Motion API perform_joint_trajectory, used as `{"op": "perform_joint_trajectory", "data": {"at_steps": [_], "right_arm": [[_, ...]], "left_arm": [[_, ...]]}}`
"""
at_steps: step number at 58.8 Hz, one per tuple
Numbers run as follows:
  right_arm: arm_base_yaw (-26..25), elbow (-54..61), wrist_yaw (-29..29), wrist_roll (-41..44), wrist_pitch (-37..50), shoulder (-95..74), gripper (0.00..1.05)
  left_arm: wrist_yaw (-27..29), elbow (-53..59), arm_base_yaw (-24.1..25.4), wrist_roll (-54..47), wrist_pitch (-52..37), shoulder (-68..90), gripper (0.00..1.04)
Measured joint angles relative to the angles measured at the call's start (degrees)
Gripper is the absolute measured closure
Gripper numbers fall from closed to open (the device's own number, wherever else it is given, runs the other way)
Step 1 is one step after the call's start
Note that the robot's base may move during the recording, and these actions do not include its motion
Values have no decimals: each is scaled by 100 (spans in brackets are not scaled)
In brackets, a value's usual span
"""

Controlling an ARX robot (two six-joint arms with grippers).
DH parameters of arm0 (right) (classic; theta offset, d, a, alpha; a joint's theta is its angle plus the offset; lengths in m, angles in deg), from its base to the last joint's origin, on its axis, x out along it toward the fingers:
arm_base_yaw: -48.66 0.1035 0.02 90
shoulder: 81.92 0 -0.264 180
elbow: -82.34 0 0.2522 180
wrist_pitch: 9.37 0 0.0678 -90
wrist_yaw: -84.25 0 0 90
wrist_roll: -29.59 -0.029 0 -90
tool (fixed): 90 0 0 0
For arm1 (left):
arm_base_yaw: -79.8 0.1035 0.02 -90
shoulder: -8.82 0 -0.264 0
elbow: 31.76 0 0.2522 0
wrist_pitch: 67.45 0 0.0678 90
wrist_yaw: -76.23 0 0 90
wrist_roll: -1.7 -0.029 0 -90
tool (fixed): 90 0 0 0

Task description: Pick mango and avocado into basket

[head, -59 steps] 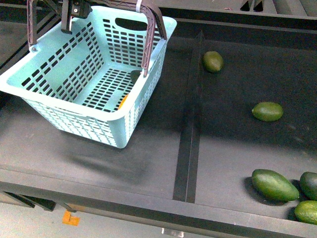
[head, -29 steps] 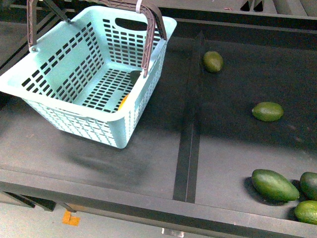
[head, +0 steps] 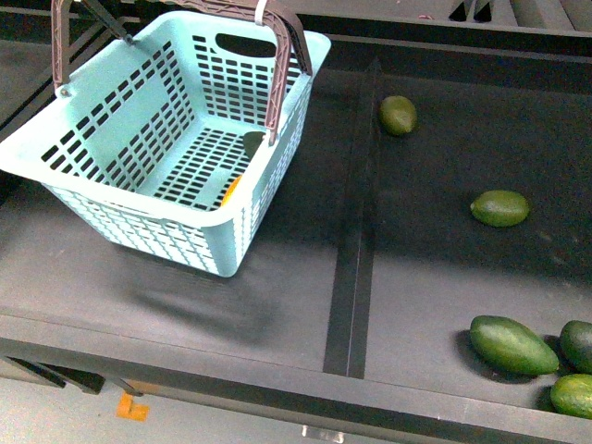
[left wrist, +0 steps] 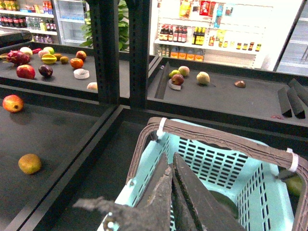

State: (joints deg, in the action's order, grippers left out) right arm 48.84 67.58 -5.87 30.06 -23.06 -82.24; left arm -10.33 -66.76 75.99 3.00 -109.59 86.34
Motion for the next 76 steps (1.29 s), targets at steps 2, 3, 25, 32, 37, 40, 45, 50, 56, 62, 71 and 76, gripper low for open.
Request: {"op": "perform_joint_trajectory", "data": {"at_steps": [2,3,25,32,37,40,45,50,56,62,71,76], "right_arm": [[0,0,0,-2,0,0,9],[0,0,0,0,0,0,9],[0,0,0,-2,0,0,9],[0,0,0,-4,0,2,9],[0,0,0,-2,0,0,9],[0,0,0,-4,0,0,9],[0,0,0,-2,0,0,9],[0,0,0,-2,0,0,9],[0,0,0,-4,0,0,9],[0,0,0,-4,0,0,9],[0,0,0,-4,0,0,9],[0,0,0,-4,0,0,9]], "left_arm": [[-22,155,24,-7,-2,-153,103],[-31,234,37,-11,-2,-229,103],[-345,1373,365,-46,476,-1834,103],[-343,1753,367,-50,350,-2081,103],[-348,1871,367,-52,693,-2505,103],[-345,1897,367,-55,872,-2743,103],[-345,1963,367,-61,1259,-3211,103],[-345,2033,367,-63,1639,-3648,103],[-343,2033,367,-66,2041,-4098,103],[-343,2035,367,-66,2463,-4562,103],[-345,2037,367,-66,3088,-5226,103],[-345,2037,367,-66,3377,-5532,103]]}}
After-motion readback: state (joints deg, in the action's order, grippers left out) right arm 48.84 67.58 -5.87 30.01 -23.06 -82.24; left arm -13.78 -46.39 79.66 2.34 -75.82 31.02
